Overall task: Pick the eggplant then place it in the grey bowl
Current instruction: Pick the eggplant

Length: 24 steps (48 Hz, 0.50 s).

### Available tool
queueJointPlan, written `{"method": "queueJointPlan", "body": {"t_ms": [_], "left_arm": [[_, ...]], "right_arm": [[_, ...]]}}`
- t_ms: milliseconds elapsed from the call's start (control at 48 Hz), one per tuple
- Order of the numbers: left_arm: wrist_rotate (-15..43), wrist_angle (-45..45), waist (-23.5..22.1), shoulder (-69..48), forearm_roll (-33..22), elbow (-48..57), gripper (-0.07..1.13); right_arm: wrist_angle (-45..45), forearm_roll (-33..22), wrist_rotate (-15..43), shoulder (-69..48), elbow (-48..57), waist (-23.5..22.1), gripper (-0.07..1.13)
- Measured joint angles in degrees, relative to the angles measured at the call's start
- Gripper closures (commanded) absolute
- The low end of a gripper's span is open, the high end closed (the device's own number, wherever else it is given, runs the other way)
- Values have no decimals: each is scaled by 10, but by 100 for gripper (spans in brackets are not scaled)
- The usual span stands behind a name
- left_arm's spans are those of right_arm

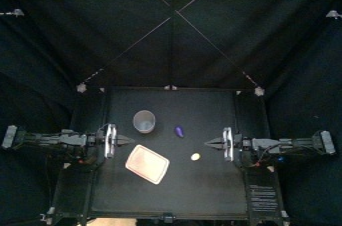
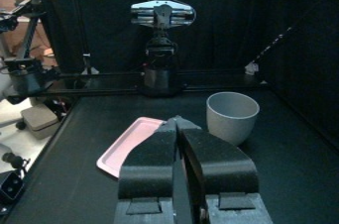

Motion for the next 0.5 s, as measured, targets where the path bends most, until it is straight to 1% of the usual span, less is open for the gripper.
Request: {"method": "queueJointPlan", "body": {"t_ms": [62, 125, 271, 333, 396, 500], "left_arm": [[2, 1, 1, 0, 4, 0, 111], [3, 0, 1, 0, 7, 0, 109], [3, 1, 2, 0, 14, 0, 108], [3, 1, 3, 0, 19, 0, 108], [3, 1, 4, 0, 25, 0, 108], [3, 1, 4, 0, 33, 0, 108]], "right_arm": [[-1, 13, 5, 7, -2, -9, 104], [0, 42, 23, 22, -9, -18, 100], [13, 152, 74, 98, -33, -56, 99], [29, 186, 83, 141, -44, -78, 98], [47, 201, 84, 190, -57, -101, 96], [76, 197, 81, 250, -81, -127, 88]]}}
